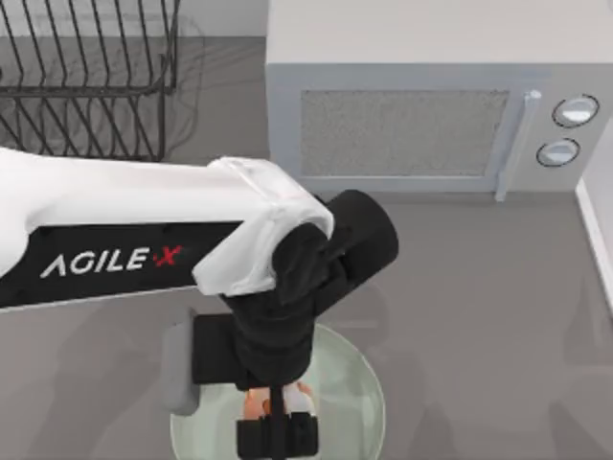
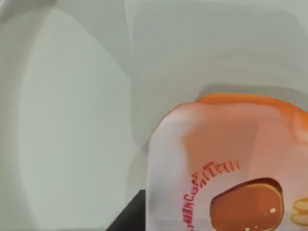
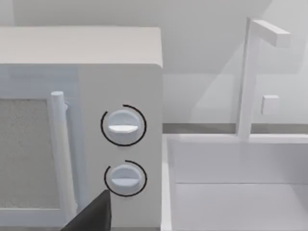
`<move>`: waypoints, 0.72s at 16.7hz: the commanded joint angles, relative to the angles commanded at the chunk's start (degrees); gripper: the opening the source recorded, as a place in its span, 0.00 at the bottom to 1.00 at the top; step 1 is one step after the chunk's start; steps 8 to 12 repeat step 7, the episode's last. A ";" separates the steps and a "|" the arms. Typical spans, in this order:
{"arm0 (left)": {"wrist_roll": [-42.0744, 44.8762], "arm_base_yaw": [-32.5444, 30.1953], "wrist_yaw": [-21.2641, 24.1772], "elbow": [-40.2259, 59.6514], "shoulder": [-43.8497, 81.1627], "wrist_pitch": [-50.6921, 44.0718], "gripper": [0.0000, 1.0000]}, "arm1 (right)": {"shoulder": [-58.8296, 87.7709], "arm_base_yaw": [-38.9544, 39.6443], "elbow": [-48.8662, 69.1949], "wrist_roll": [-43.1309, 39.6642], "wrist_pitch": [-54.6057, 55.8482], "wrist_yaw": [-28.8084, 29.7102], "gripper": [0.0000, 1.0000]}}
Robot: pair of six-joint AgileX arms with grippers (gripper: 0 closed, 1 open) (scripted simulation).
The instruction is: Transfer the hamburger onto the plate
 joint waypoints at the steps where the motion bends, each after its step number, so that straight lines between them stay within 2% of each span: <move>1: 0.00 0.00 0.00 0.00 0.00 0.00 0.98 | 0.00 0.00 0.00 0.00 0.00 0.00 1.00; 12: 0.00 0.00 0.00 0.00 0.00 0.00 1.00 | 0.00 0.00 0.00 0.00 0.00 0.00 1.00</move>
